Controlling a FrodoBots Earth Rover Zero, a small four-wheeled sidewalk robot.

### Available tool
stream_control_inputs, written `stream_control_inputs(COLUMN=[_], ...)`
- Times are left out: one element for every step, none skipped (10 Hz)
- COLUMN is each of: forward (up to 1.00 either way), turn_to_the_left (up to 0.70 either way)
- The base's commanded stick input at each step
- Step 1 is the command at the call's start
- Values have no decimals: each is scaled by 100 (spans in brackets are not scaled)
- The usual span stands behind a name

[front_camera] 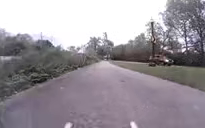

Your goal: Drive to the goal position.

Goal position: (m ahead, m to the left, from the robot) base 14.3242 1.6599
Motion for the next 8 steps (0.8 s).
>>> stream_control_inputs(forward=[70, 70, 70, 70, 70, 70, 70, 70], turn_to_the_left=[0, 0, 0, 0, 0, 0, 0, 0])
